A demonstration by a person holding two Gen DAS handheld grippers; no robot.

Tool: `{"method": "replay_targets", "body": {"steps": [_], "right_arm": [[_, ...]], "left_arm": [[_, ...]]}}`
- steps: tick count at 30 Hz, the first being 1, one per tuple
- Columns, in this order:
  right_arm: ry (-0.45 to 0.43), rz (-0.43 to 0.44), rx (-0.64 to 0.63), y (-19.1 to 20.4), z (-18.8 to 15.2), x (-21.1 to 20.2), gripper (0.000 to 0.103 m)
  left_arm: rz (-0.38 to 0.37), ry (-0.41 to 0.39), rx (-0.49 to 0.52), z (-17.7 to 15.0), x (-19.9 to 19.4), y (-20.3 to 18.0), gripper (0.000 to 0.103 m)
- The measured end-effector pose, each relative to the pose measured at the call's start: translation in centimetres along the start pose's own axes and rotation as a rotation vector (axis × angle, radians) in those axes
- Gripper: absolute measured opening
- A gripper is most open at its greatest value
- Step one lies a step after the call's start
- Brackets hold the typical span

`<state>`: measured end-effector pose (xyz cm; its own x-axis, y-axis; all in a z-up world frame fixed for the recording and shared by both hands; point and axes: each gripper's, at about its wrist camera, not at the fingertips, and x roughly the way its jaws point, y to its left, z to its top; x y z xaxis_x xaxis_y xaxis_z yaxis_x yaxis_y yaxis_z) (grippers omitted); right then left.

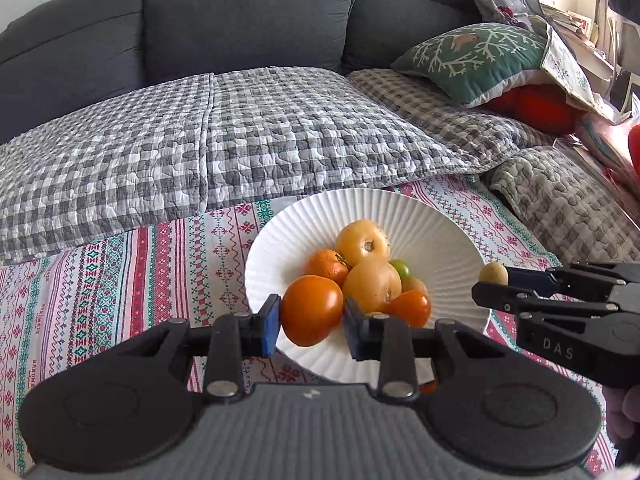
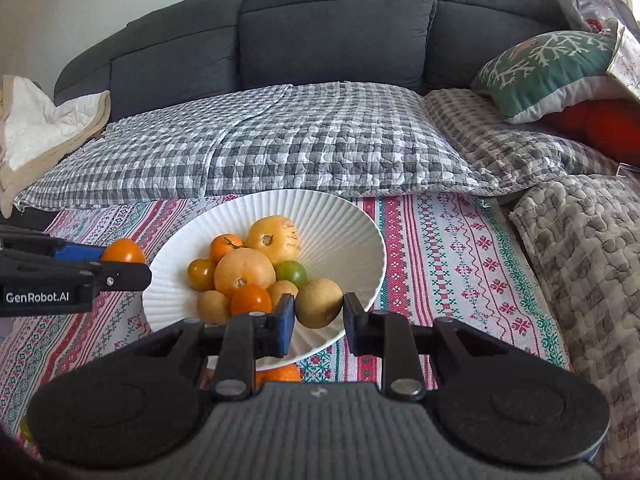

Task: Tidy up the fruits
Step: 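Carry the held tomato and pear over the white plate with both tools, then open both tools to drop the tomato and pear onto the plate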

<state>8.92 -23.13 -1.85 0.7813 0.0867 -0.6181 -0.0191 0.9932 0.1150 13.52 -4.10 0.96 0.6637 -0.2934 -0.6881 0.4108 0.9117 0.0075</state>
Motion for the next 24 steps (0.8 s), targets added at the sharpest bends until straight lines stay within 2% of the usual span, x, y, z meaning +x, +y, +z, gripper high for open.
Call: {"method": "replay_targets", "body": {"steps": [4,10,21,24], "right_arm": [[0.009,-0.014,-0.007,0.3,0.0,1.1,0.023],[0.016,-0.044,-0.066,1.3,0.0,2.3,0.023],[0.017,-0.045,-0.098,1.7,-0.3,2.5,0.024],[0.019,-0.028,-0.094,1.5,-0.1,2.2,0.027]], "left_arm": [[0.001,0.026,0.009,0.9,2.1,0.6,0.02],[-0.003,0.069,0.003,0.5,4.0,1.2,0.02],[-0.024,0.061,-0.023,0.5,3.9,1.8,0.021],[-0.031,0.063,-0.037,0.5,3.7,1.7,0.027]]}}
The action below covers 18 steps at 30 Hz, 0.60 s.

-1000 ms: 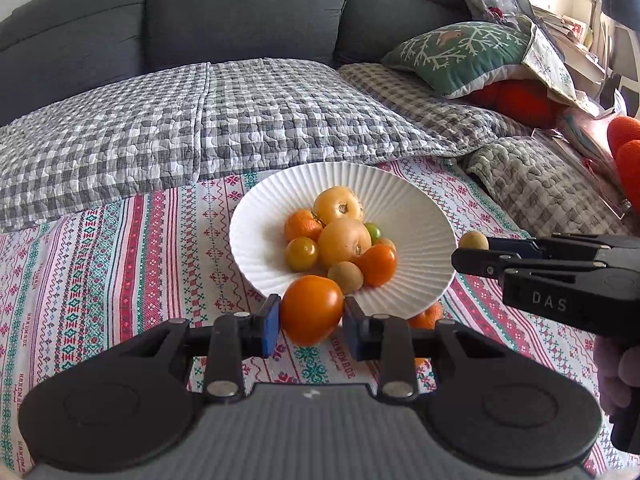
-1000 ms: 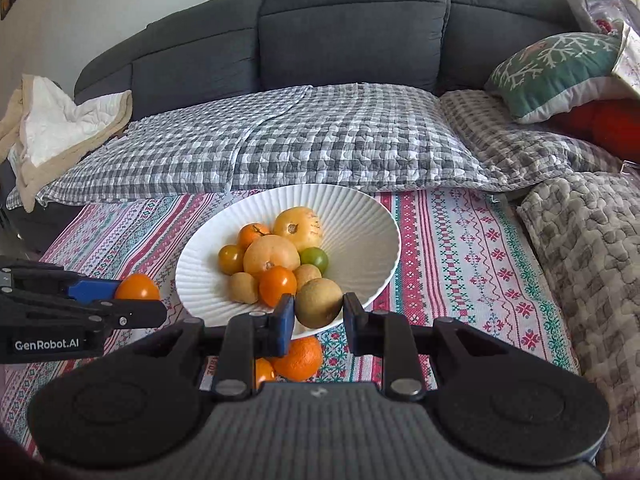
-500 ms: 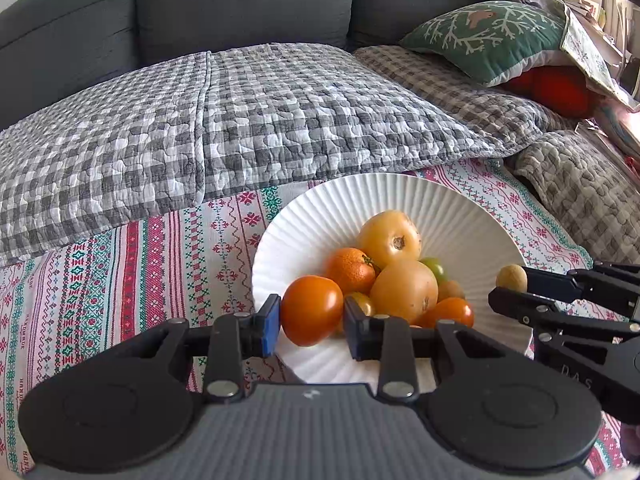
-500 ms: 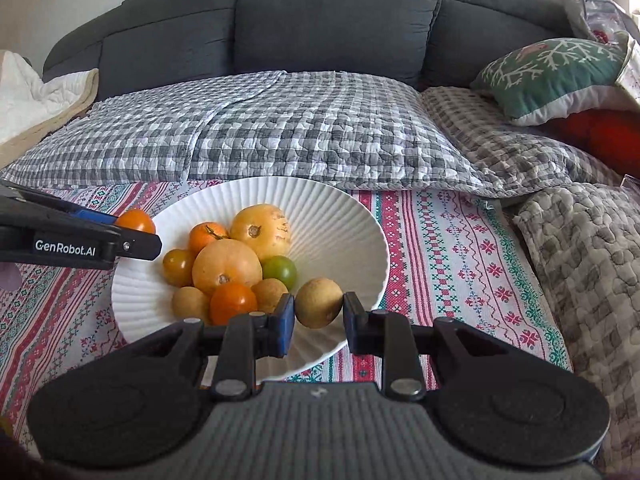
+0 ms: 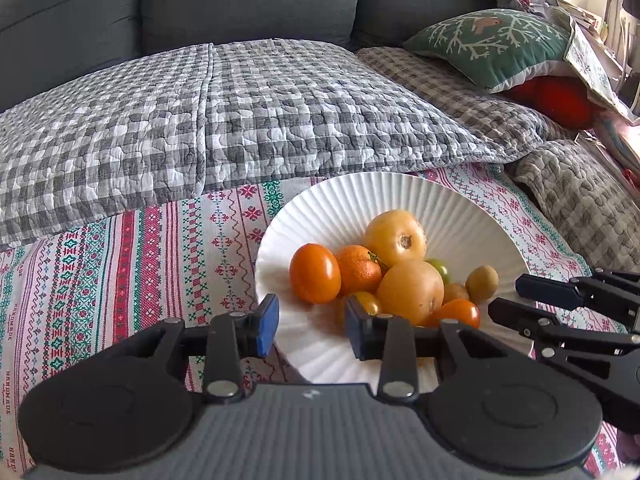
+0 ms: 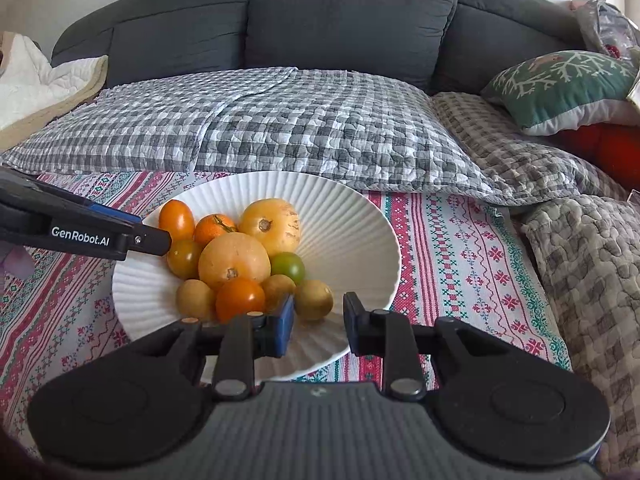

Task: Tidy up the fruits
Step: 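Open both tools to drop the tomato and pear onto the plate, then withdraw both open tools from the plate toward the remaining loose fruits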

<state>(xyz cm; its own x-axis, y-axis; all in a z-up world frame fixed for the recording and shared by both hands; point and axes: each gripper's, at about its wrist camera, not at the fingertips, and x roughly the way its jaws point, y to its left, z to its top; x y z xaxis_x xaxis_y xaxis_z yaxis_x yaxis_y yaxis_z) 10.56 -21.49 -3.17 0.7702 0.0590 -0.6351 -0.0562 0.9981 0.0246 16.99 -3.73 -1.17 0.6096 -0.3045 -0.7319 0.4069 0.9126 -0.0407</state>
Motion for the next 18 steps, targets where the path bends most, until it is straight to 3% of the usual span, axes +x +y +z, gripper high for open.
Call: {"method": "replay_targets", "body": {"steps": [5,8,14,18], "right_arm": [[-0.016,0.037,0.028,-0.8,0.3,-1.4,0.05],[-0.03,0.07,0.082,-2.1,0.6,-2.5,0.06],[-0.023,0.056,0.18,-4.4,0.7,-4.3,0.069],[0.003,0.04,0.227,-5.1,0.1,-5.5,0.074]], "left_arm": [[0.006,-0.016,0.001,-0.1,-1.1,-0.3,0.045],[0.005,-0.03,-0.009,-0.2,-2.3,-0.2,0.05],[0.022,-0.051,-0.032,-1.2,-5.0,-0.3,0.069],[0.039,-0.052,-0.028,-2.6,-6.9,-0.7,0.074]]}}
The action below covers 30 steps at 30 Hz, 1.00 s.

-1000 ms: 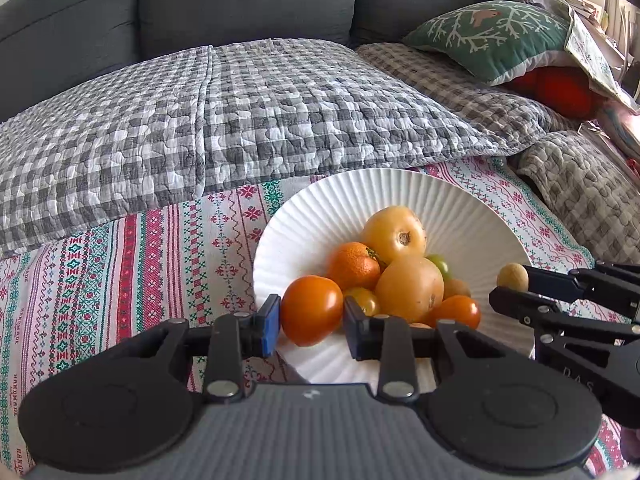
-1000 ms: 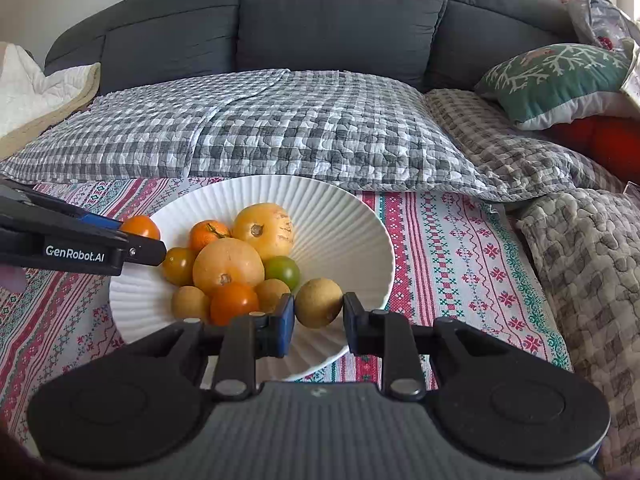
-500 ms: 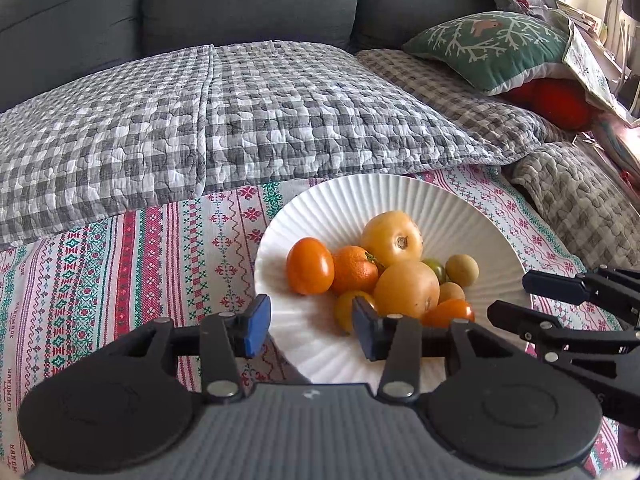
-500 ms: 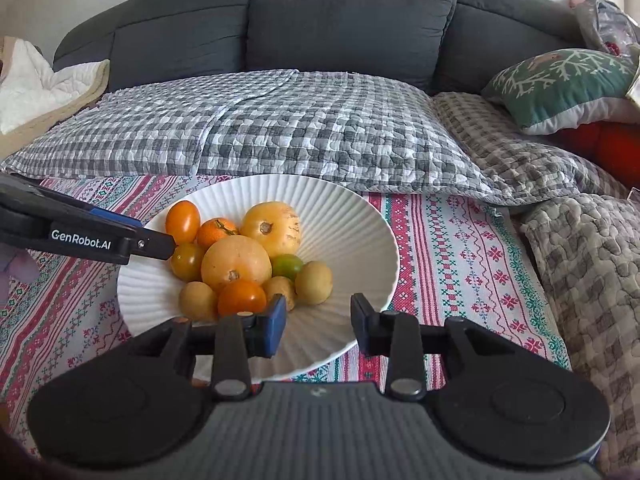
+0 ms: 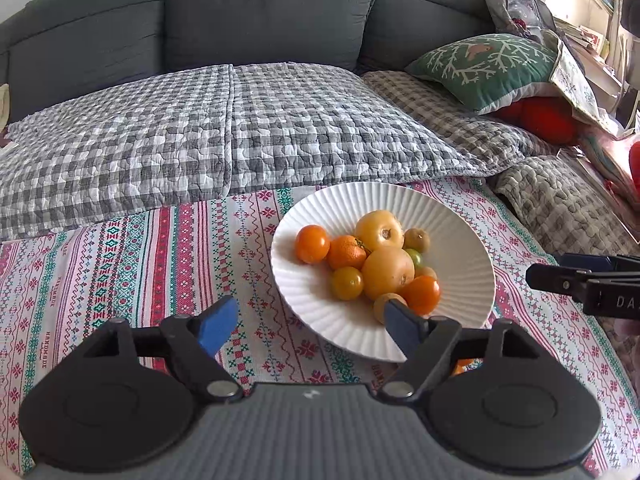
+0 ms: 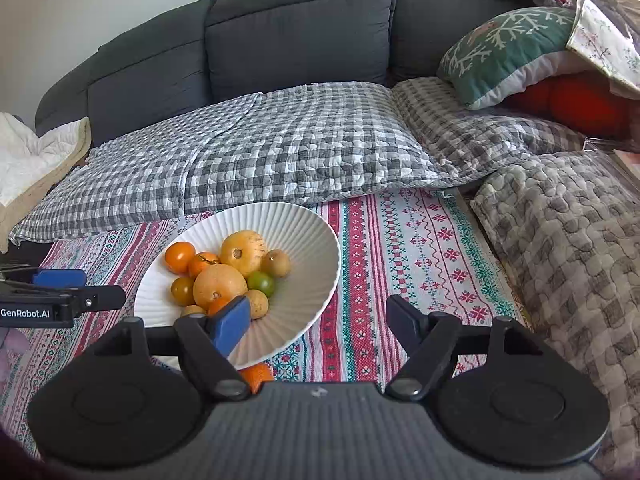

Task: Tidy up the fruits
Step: 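Withdraw both open tools from the plate toward the remaining loose fruits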

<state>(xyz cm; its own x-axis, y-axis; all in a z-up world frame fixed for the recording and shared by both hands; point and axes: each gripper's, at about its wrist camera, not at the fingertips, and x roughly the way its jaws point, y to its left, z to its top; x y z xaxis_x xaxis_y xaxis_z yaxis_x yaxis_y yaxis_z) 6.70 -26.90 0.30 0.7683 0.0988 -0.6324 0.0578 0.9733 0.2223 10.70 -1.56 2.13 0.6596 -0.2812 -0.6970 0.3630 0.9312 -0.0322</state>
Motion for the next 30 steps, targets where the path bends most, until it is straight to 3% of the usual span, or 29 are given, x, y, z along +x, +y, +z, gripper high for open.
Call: {"method": "replay_targets", "body": {"steps": [10,19,30], "right_arm": [[0.005,-0.013,-0.014,1.4,-1.2,-3.7,0.086],[0.026,0.036,-0.052,3.8,-4.1,-4.7,0.093],[0.058,-0.019,-0.045,5.7,-8.3,-6.0,0.099]], "left_arm": [[0.066,0.002,-0.008,-3.6,-4.1,-0.8,0.087],[0.09,0.001,-0.011,-7.1,-6.5,-0.3,0.09],[0.081,-0.001,-0.037,-11.0,-8.1,1.8,0.094]]}}
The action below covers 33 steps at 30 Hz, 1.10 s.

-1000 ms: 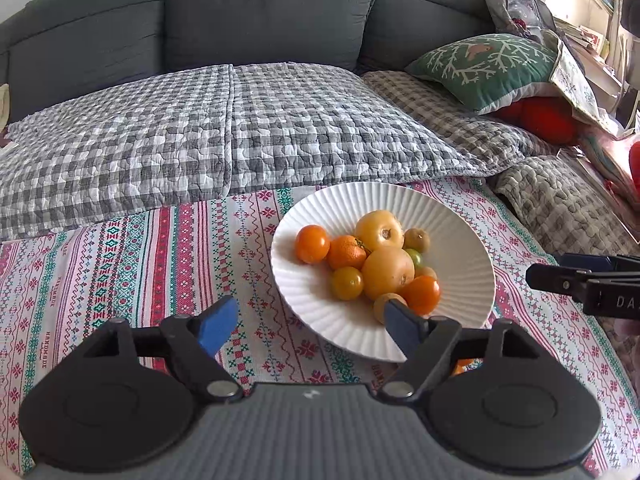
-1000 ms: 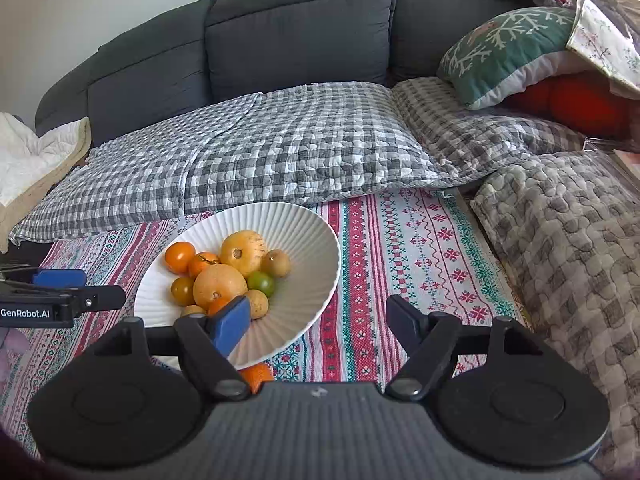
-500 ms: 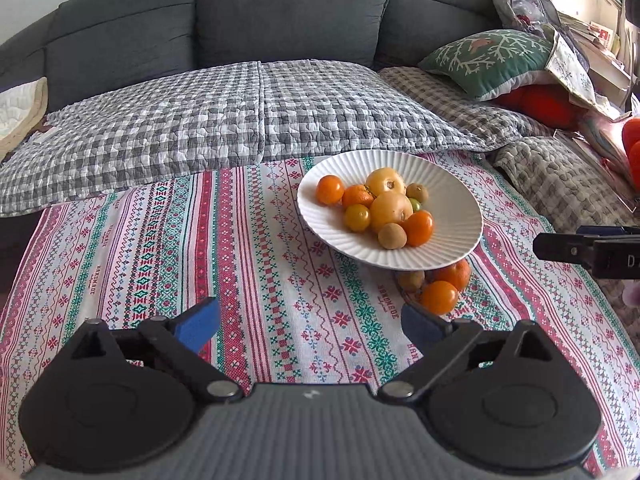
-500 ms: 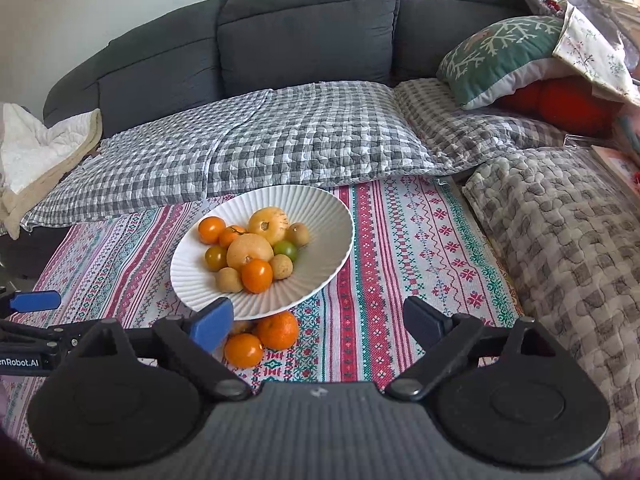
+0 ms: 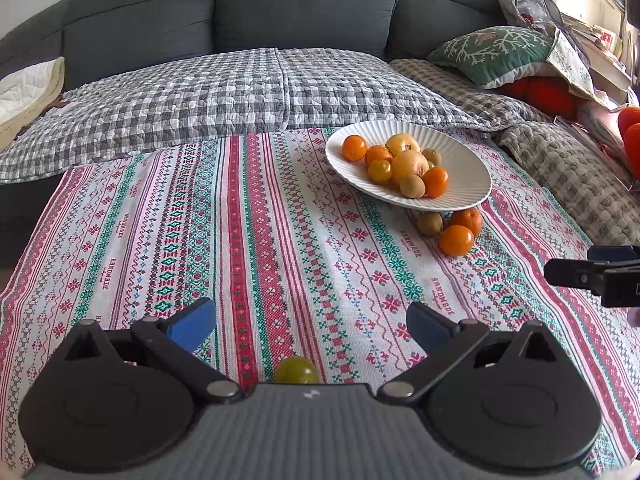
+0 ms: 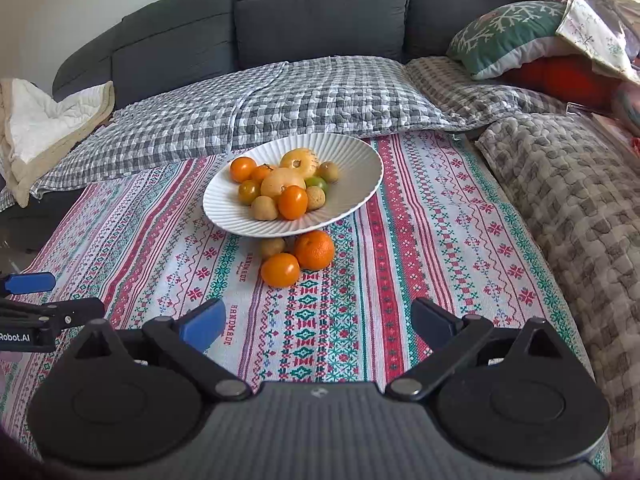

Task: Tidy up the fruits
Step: 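Withdraw both open tools from the plate toward the remaining loose fruits, then grasp a green tomato with the left tool while the right tool approaches an orange tomato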

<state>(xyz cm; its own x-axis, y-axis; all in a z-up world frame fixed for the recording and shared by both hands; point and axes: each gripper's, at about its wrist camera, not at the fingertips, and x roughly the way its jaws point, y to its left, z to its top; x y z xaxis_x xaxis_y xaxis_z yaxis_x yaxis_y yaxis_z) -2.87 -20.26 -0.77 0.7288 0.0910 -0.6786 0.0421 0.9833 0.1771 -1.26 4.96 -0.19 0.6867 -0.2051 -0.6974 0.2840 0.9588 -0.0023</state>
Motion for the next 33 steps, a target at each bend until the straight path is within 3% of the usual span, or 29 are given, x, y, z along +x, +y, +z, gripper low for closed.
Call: {"method": "replay_targets", "body": {"steps": [7,12,24,29,33], "right_arm": [[-0.031,-0.036,-0.011,0.9,-2.1,-0.1,0.1],[-0.008,-0.075,-0.013,1.2,-3.3,0.9,0.1],[-0.004,-0.104,-0.056,1.6,-3.6,1.7,0.1],[-0.003,-0.112,-0.057,1.3,-3.6,2.0,0.1],[-0.013,-0.108,-0.069,1.3,-3.3,2.6,0.1]], "left_arm": [[-0.004,-0.02,0.031,-3.0,0.2,0.9,0.094],[-0.016,-0.019,0.066,-4.1,0.9,0.4,0.09],[-0.037,-0.006,0.05,-4.6,1.5,0.3,0.046],[-0.034,0.005,0.036,-4.2,1.7,0.3,0.016],[-0.031,0.006,0.017,-3.6,1.6,0.2,0.016]]}}
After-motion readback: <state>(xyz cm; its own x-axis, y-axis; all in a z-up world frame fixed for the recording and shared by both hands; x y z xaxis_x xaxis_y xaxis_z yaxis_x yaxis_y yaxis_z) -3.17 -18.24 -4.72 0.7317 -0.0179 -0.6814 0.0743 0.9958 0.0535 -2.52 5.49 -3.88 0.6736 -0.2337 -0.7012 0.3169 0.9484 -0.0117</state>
